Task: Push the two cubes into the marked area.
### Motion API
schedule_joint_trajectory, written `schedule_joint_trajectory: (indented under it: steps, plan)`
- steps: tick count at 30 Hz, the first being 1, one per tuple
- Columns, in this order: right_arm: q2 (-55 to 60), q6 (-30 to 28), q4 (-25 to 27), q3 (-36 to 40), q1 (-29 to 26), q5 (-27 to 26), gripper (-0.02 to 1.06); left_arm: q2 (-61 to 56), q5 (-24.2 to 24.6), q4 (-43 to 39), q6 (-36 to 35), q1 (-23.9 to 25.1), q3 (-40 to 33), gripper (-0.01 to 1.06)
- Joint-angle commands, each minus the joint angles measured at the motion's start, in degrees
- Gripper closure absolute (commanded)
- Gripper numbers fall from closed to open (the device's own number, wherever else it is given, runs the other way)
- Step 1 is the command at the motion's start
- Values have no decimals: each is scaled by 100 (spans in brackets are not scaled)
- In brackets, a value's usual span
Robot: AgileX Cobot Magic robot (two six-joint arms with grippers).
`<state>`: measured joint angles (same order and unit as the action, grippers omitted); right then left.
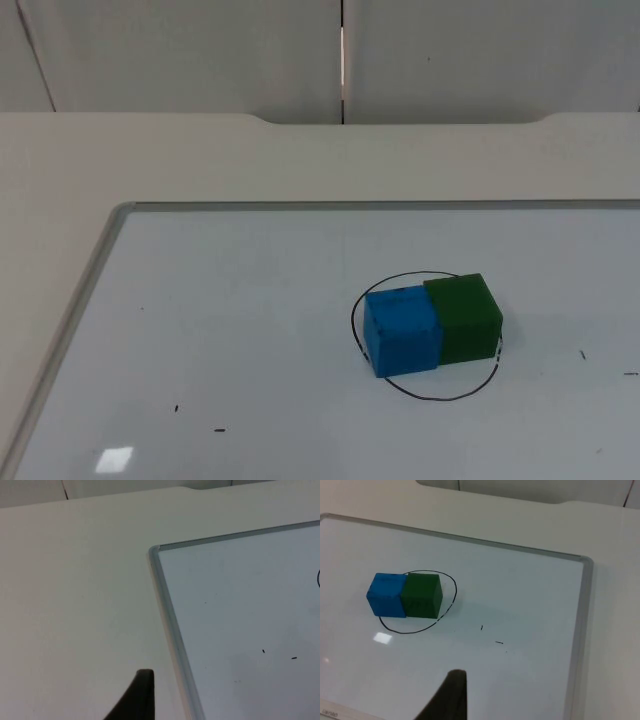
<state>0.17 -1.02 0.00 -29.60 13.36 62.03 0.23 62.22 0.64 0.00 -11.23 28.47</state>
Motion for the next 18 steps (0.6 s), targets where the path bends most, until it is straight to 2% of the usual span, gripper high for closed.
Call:
schedule_joint_trajectory:
  steps: [1, 7, 18]
  plan:
    - [-17, 18, 0, 7, -15, -13, -1, -23, -74, 85, 0, -18, -17, 0]
    - [-17, 17, 37, 7, -137, -26, -1, -23, -74, 85, 0, -18, -17, 0]
    - [-17, 17, 37, 7, -981, -26, -1, -23, -74, 83, 0, -7, -17, 0]
